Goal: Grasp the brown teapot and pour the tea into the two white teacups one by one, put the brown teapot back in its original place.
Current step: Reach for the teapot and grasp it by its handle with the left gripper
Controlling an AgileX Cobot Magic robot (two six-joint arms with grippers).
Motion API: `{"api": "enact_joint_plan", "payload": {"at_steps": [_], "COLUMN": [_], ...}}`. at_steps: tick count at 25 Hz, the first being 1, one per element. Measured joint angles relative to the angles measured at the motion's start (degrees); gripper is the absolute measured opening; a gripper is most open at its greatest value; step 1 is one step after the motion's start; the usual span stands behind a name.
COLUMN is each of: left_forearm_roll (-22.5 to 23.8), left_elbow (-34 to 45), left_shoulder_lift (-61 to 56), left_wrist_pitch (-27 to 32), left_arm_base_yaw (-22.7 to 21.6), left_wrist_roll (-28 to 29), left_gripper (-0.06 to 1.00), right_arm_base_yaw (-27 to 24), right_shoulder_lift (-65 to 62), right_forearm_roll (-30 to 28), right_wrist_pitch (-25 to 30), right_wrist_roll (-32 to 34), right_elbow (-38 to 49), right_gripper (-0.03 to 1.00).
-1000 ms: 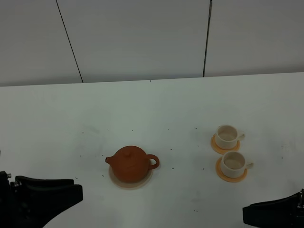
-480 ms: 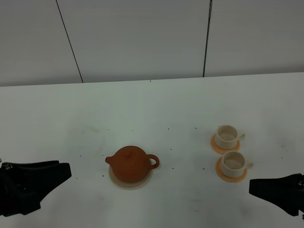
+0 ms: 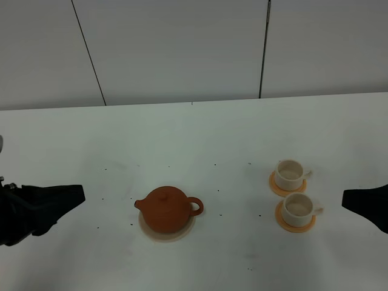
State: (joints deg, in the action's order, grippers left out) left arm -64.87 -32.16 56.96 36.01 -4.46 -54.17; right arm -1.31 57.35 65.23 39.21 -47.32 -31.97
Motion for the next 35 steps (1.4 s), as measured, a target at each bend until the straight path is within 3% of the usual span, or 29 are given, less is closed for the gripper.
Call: {"api": "enact_joint_plan", "payload": {"at_steps": [8,13,21,28,35], "left_forearm_roll": [1.4,0.8,0.1,-1.8,-1.8], "left_elbow": [-4.3,-6.2,-7.8,-7.8,-7.8], "left_shoulder_lift": [11.5,15.2,15.6,15.6,15.6], "left_wrist_pitch": [-2.2,-2.9,-3.2,-3.3,-2.3], "left_arm_base_yaw": [0.0,0.0,0.0,0.0,0.0], "left_wrist_roll": [0.2,-0.9,-2.2,-4.0,-4.1], "left_gripper": [0.36,0.36,0.36,0.36,0.36], "right_arm_base_yaw": [0.0,0.0,0.0,0.0,0.0], "right_shoulder_lift": [-0.1,-3.9,-17.7,-29.4,-37.9], "right_forearm_roll": [-32.5,-45.1,-55.3,-54.0,-52.9], "right_wrist_pitch": [7.4,14.5,24.4,25.7,25.6], "right_wrist_roll": [30.7,39.8,43.3,38.4,37.5], "right_elbow": [-6.5,-7.0,-7.0,-2.9,2.1], "right_gripper": [0.34,0.34,0.31,0.30,0.30]}}
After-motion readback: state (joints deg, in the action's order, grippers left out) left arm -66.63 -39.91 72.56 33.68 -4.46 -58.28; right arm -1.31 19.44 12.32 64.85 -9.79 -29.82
